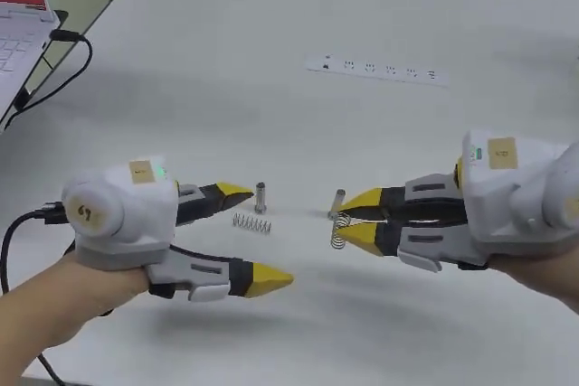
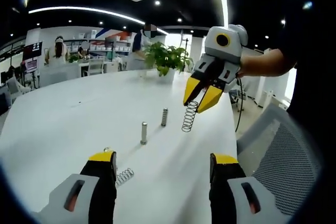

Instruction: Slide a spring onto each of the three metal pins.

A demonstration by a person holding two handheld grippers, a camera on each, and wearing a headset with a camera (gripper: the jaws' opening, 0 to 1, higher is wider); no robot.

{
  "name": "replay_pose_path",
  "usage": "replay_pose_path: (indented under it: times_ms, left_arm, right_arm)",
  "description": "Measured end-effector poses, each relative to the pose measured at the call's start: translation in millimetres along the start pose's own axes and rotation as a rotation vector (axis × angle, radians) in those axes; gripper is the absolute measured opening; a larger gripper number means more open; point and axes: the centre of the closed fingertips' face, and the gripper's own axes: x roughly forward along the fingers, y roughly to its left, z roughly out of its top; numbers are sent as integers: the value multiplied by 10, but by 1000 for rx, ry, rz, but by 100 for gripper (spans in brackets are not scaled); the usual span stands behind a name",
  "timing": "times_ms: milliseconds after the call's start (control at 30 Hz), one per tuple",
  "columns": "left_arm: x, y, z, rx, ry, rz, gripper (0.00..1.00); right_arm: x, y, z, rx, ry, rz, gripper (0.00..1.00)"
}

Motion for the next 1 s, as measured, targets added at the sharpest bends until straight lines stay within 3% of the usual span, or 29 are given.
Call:
replay_pose_path:
  times_ms: [533,700,1000]
  left_arm:
    - [-239,248,-5,-35,-30,111,96]
    - [-321,342,-5,-56,-44,143,98]
    - [-359,393,-29,-79,-39,165,98]
  right_arm:
    - [-54,-97,-91,23,7,-61,8]
    - [-74,-129,-102,35,-1,-84,8]
    - [-55,-179,-154,50,-6,-109,8]
